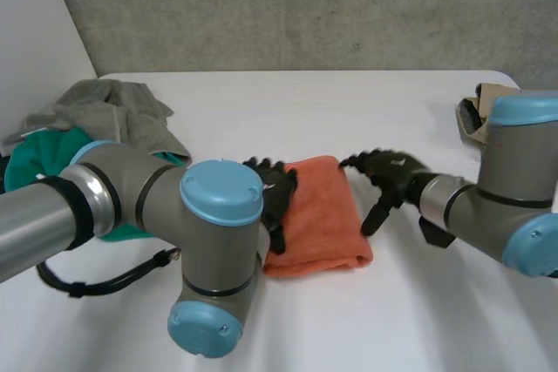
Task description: Fold the laundry.
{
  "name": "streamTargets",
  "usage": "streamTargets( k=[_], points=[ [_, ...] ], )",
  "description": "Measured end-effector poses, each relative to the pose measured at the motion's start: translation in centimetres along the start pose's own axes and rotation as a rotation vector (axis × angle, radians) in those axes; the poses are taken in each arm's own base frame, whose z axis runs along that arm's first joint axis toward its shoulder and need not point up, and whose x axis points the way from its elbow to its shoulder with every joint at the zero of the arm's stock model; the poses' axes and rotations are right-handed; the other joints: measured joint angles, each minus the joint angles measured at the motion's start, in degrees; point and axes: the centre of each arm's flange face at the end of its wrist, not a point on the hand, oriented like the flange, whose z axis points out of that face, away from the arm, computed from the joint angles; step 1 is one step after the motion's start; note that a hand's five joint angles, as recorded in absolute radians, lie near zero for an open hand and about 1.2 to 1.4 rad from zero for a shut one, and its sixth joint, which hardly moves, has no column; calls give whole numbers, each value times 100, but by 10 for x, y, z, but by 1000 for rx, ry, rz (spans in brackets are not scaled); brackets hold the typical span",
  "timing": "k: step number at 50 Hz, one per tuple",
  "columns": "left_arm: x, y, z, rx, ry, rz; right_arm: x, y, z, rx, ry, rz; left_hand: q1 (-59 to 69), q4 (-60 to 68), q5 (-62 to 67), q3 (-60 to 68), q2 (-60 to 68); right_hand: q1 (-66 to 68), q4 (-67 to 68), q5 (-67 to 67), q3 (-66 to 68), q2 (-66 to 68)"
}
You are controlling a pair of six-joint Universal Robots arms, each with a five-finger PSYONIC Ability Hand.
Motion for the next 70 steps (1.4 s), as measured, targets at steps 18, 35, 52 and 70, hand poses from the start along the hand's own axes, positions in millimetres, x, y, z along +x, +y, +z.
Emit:
streamTargets(
  k=[18, 35, 52, 70],
  points=[
    [-29, -51, -18, 136, 9, -39, -21, -25, -18, 78, 115, -304, 0, 0, -8, 0, 0, -141, 0, 0, 0, 0],
    [-49, -132, -52, 446, 377, -55, -109, 35, -62, 183, -45, -454, 0, -20, -71, 0, 0, -141, 0, 0, 0, 0],
    [-36, -125, -57, 411, 499, -66, -109, 64, -13, 259, -2, -621, 0, -20, -71, 0, 0, -141, 0, 0, 0, 0],
    [-40, -125, -56, 411, 488, -69, -105, 46, 2, 322, 22, -636, 0, -20, -71, 0, 0, 968, 1037, 892, 1036, 940]
  ],
)
